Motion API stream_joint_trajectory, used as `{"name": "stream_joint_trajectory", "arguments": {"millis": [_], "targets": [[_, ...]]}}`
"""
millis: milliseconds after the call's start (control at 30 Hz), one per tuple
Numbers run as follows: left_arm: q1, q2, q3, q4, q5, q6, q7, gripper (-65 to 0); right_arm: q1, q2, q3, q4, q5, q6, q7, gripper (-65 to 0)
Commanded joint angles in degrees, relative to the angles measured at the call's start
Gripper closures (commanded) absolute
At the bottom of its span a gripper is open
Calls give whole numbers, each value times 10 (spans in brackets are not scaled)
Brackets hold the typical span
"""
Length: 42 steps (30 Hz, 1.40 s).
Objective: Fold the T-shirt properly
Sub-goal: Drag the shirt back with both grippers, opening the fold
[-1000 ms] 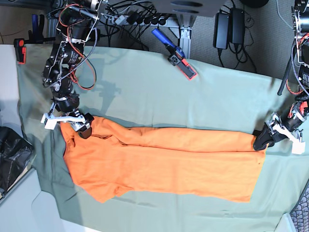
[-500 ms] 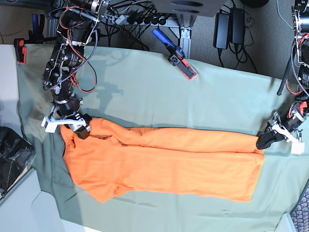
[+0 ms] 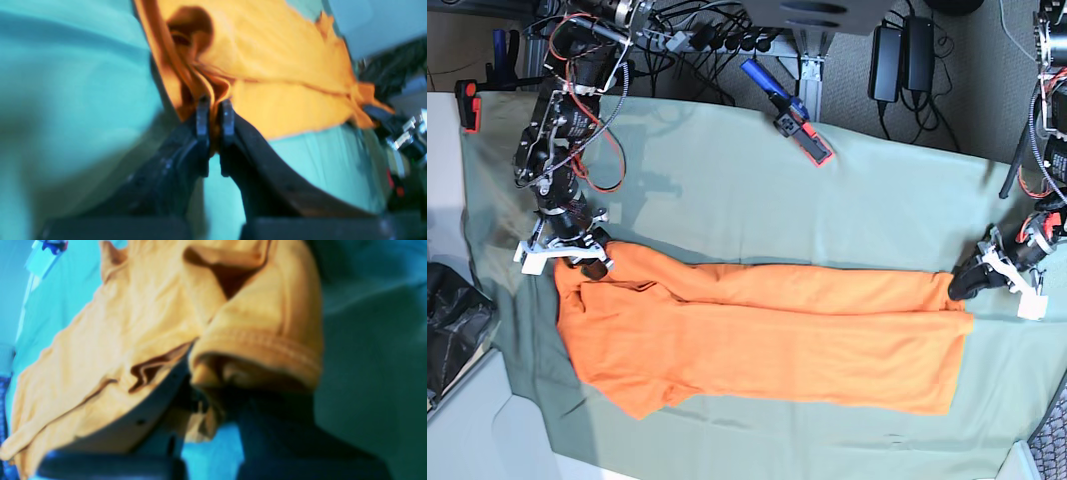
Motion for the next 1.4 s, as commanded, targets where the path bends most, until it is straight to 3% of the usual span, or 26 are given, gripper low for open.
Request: {"name": "stream_joint_trajectory", "arguments": {"millis": [0,300,567,833,1100,1367], "targets": [[-4,-11,-1,19,-11,-1,3,0,9,13,2,10,13,46,3,0],[57,-59,-2,141,-19,-1,5,0,-31,48,11,34,48,58,-24,0],[95,-113,-2,172,-28,-1,5,0,-103,70,12,118,68,62,-51,0],[144,-159,-4,172,-47,-1,12,0,-209,70,12,212,68,62,-52,0],[192,-165,-20,179,-66,-1,25,0,-300,70,13,279,68,62,-52,0],[254,-165,-55,243,-75,-1,35,0,-337,78,59,305,71,62,-53,0]]}}
